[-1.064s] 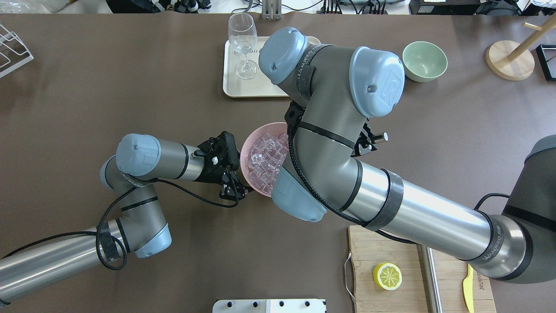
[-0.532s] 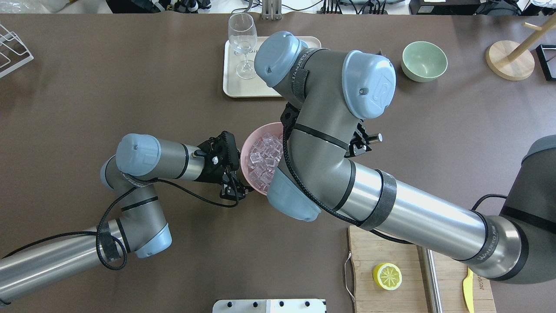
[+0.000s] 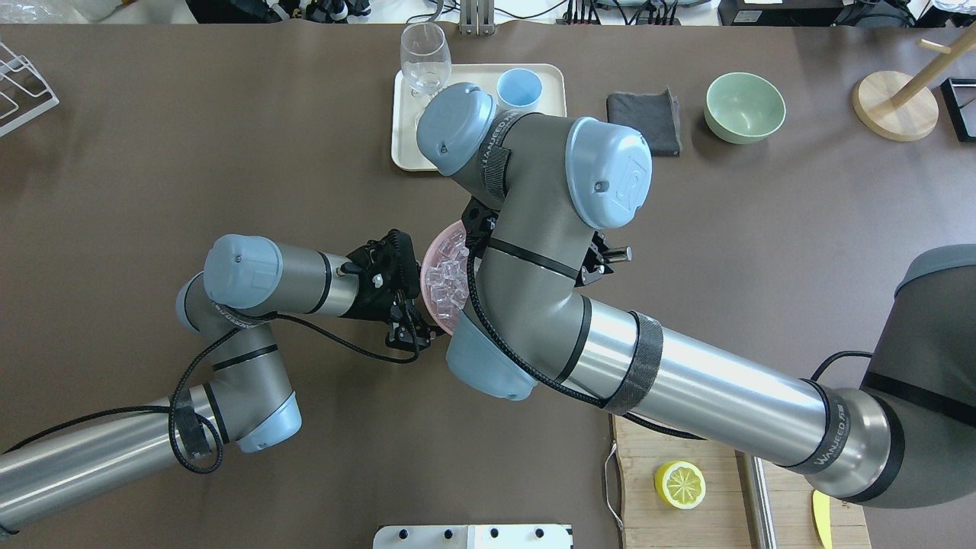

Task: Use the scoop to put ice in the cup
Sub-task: 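Dig the scoop into the ice cubes and lift it out with the right gripper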

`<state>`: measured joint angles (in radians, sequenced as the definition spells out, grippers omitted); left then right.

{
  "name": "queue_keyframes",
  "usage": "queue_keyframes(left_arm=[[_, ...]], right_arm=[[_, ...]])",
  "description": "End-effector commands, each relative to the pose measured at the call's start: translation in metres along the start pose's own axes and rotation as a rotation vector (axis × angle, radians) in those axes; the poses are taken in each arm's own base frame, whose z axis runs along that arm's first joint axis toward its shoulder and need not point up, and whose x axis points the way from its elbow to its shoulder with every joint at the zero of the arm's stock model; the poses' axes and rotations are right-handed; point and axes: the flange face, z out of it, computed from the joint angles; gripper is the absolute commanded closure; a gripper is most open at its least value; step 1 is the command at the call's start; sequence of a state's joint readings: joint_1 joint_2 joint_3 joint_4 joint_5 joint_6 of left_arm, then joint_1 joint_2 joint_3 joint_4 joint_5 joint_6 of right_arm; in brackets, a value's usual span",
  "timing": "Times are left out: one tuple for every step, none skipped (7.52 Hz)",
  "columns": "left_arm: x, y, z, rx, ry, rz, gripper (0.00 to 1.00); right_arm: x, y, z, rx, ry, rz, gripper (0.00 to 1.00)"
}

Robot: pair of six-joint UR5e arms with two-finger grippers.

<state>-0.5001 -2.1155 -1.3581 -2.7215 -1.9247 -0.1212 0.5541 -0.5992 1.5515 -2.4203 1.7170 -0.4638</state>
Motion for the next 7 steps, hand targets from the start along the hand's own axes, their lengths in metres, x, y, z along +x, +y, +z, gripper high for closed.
queue_keyframes(left_arm=[[-0.0001,0.0007,-0.0004,-0.001,-0.001,0.000,0.02],[0.0009,0.0008,0.0001,-0.001,0.000,0.000,0.02],[-0.0001,0.0007,-0.0004,-0.001,-0.001,0.000,0.02],[-0.0001,0.0007,-0.0004,-0.001,-0.001,0.001,0.02],[-0.0001,0.0007,-0.0004,-0.001,-0.001,0.001,0.02],[-0.0001,0.0007,-0.0004,-0.001,-0.001,0.001,0.02],[-0.0001,0.0019,-0.0003,-0.004,0.000,0.000,0.02]], right_arm=[[-0.0003,-0.0092,-0.0015,0.050,0.015,0.044,1.00],[-0.0027,-0.0143,-0.0003,0.074,0.020,0.055,1.00],[-0.0025,-0.0143,0.0015,0.074,0.020,0.056,1.00],[-0.0020,-0.0151,0.0021,0.087,0.026,0.055,1.00],[-0.0028,-0.0139,0.0020,0.091,0.026,0.053,1.00],[-0.0036,-0.0120,0.0033,0.093,0.026,0.053,1.00],[-0.0045,-0.0095,0.0044,0.097,0.029,0.054,1.00]])
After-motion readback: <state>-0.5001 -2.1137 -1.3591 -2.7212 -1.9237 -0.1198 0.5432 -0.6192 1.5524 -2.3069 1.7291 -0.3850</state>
